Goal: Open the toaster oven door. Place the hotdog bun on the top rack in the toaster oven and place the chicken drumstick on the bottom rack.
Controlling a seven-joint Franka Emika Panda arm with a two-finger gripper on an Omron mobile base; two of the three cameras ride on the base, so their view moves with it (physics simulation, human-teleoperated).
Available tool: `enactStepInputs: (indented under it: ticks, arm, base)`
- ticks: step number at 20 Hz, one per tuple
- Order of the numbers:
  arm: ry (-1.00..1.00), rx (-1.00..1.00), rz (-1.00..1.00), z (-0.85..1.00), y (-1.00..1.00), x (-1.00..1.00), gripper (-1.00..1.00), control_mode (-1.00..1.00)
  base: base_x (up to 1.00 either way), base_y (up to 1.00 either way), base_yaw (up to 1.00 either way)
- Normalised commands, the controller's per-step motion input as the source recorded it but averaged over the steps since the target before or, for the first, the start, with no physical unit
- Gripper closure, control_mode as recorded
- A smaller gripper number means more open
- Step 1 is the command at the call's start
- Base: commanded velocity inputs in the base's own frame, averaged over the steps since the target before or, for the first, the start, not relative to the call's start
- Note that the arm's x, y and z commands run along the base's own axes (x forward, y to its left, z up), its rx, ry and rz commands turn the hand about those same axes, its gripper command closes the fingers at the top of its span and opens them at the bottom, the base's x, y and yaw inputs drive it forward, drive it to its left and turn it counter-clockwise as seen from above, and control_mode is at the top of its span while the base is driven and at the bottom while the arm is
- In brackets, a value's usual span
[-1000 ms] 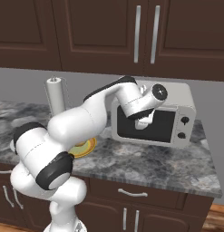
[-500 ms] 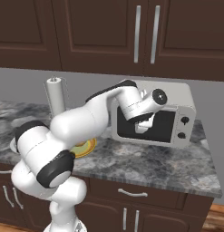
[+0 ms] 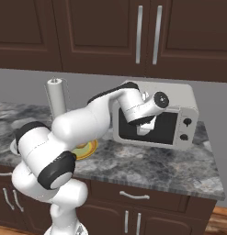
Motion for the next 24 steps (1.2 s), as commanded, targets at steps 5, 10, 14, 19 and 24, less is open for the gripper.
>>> enactStepInputs:
  ticks: [5,10,14,19,24]
  arm:
    - [0.0,0.0,0.0,0.02,0.02,0.2,-1.0,-1.0]
    - [-0.03,0.0,0.0,0.09,0.01,0.23,-1.0,-1.0]
    - [-0.05,0.0,0.0,0.08,0.01,0.01,-1.0,-1.0]
    - [-0.01,0.0,0.0,0.01,0.0,0.01,-1.0,-1.0]
    - [0.0,0.0,0.0,0.19,0.0,0.03,-1.0,-1.0]
  base:
    - [0.0,0.0,0.0]
    - [0.0,0.0,0.0]
    - [0.0,0.0,0.0]
    - [0.0,0.0,0.0]
    - [0.0,0.0,0.0]
